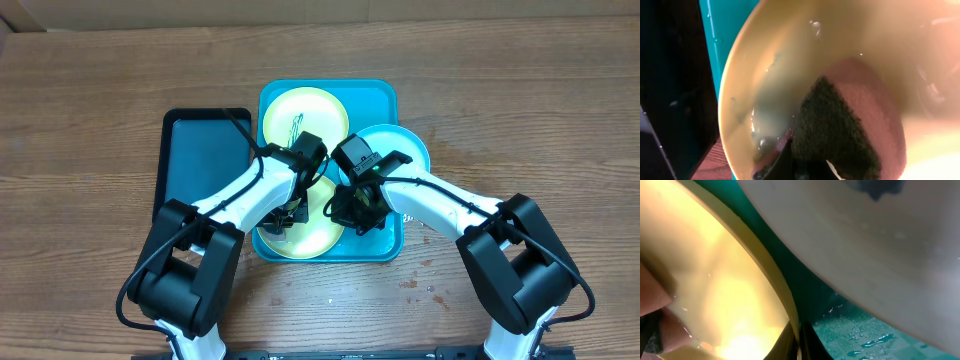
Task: Clean dirty plates on tray and stack at the side
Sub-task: 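Scrub the lower yellow plate with the left-held sponge while right gripper holds it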
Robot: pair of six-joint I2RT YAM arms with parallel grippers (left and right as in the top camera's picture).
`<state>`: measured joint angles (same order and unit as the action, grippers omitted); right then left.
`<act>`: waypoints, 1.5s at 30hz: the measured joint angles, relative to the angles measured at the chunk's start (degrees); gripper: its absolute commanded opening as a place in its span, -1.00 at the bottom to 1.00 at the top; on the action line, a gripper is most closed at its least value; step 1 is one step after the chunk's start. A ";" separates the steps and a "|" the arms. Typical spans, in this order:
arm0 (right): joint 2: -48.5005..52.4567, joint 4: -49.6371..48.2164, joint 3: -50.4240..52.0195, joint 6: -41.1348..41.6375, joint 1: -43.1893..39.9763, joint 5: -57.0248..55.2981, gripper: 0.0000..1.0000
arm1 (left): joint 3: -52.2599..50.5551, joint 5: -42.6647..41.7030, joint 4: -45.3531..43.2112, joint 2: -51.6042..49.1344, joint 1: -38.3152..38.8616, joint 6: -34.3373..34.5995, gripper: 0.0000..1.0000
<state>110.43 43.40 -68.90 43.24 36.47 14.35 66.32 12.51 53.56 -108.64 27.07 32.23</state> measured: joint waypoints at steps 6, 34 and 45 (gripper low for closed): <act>0.00 -0.37 0.00 0.22 0.00 0.07 -0.92 | 0.15 -5.09 -2.73 0.50 -4.20 0.44 -0.92; 0.00 0.57 -0.20 1.57 -0.79 -1.18 -0.92 | 2.45 -34.36 -12.70 -2.78 -4.81 -7.58 -0.92; 0.00 0.50 -0.24 1.05 -0.44 -1.18 -0.92 | 6.43 -1.86 -4.17 -2.82 -6.21 -3.54 -0.92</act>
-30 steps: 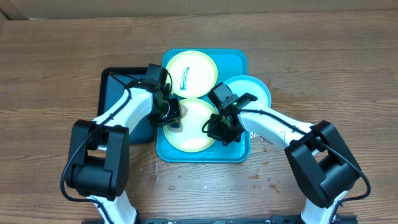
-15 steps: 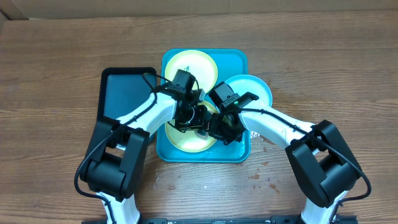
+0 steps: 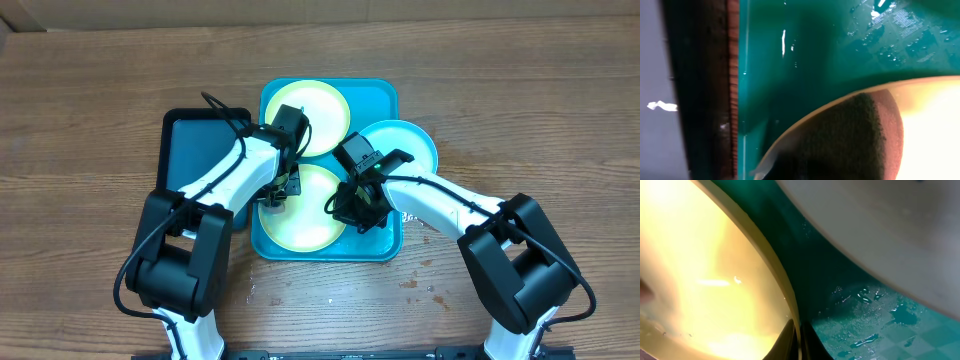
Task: Clean dirty plates on tray and stack at the side
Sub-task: 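Scrub the lower yellow plate with the left-held sponge while right gripper holds it, then lift the yellow plate with the right gripper and place it right of the tray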
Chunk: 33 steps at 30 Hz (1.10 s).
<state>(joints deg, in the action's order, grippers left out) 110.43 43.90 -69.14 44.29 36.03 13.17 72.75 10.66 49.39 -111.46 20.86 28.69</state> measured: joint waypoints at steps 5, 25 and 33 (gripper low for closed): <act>0.00 -0.13 -0.07 0.02 0.04 0.20 -0.92 | 0.28 2.82 1.68 -0.13 0.87 0.11 -0.92; 0.00 0.76 -0.07 -0.39 0.04 0.15 -0.92 | 25.46 3.98 27.36 -0.81 -3.65 0.09 -0.91; 0.00 0.76 -0.09 -0.46 0.04 0.13 -0.92 | 21.35 4.13 22.47 0.94 -13.38 -0.04 -0.92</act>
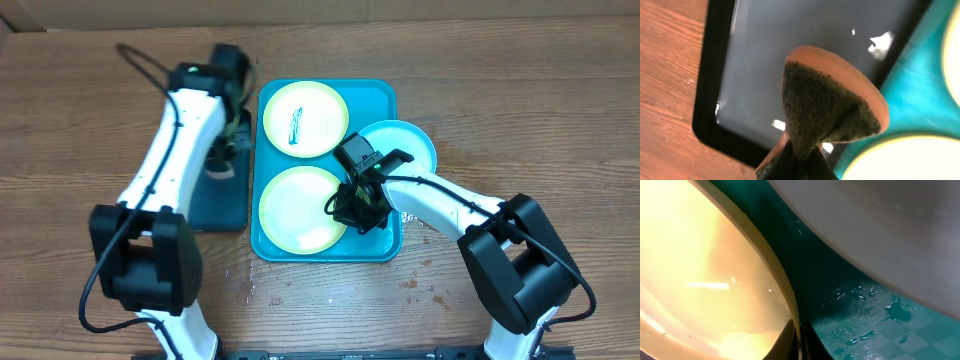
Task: Clean dirty plates on tray and stack at the side
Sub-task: 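Lift the yellow plate with the right gripper and place it right of the tray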
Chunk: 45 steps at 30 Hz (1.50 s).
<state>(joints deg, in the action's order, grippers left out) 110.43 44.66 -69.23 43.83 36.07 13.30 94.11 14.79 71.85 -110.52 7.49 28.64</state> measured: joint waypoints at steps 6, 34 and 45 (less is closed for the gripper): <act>0.00 0.00 0.00 -0.15 0.02 0.00 -0.92 | -15.08 -2.62 -11.47 -0.11 -5.49 -1.33 -0.14; -1.84 -5.55 -27.34 -29.00 10.21 -20.70 -0.92 | 5.33 -15.06 9.27 39.71 -12.02 -3.98 1.00; 2.89 -28.30 -27.43 -41.79 17.68 -26.34 -0.92 | 5.38 -15.69 12.68 52.00 -12.02 -3.98 1.00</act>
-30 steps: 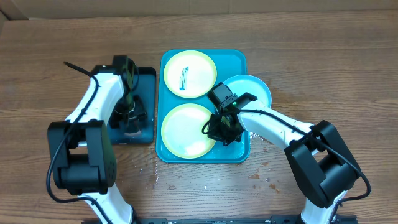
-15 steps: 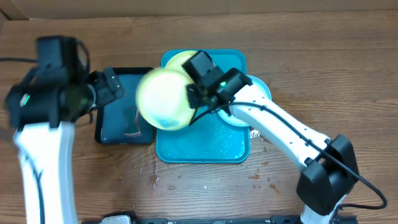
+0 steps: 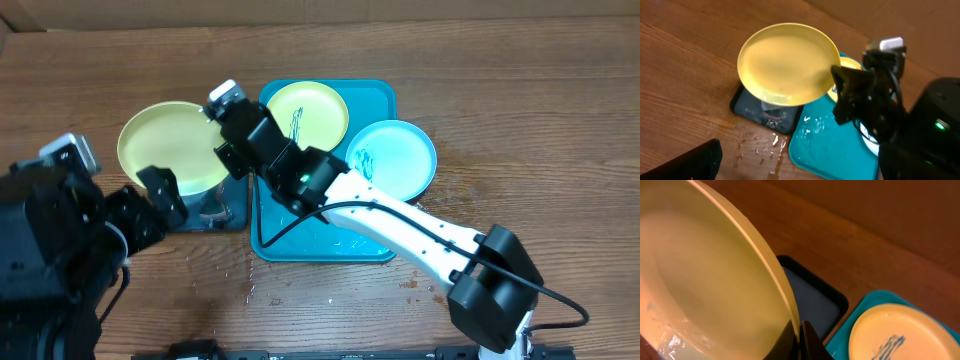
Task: Clean dirty plates on tray and stack at the side
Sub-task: 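Lift the yellow plate with the right gripper and place it right of the tray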
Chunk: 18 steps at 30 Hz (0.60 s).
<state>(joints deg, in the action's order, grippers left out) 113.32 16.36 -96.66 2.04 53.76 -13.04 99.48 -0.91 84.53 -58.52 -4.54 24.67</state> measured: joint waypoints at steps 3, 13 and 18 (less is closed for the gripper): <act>0.26 -2.25 0.00 -3.54 1.16 -4.00 -0.92 | 0.00 0.00 1.27 0.57 0.00 0.00 1.00; 0.26 -3.91 0.00 -15.23 6.91 -14.58 -0.92 | 0.00 0.00 1.27 -0.11 0.00 0.00 1.00; 0.26 -6.43 0.00 -17.55 9.33 -19.04 -0.92 | 0.00 0.00 1.27 -0.11 0.00 0.00 1.00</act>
<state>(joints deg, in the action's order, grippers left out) 113.58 9.93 -96.66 -15.51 63.09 -32.08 99.48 -0.91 85.80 -58.63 -4.54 24.67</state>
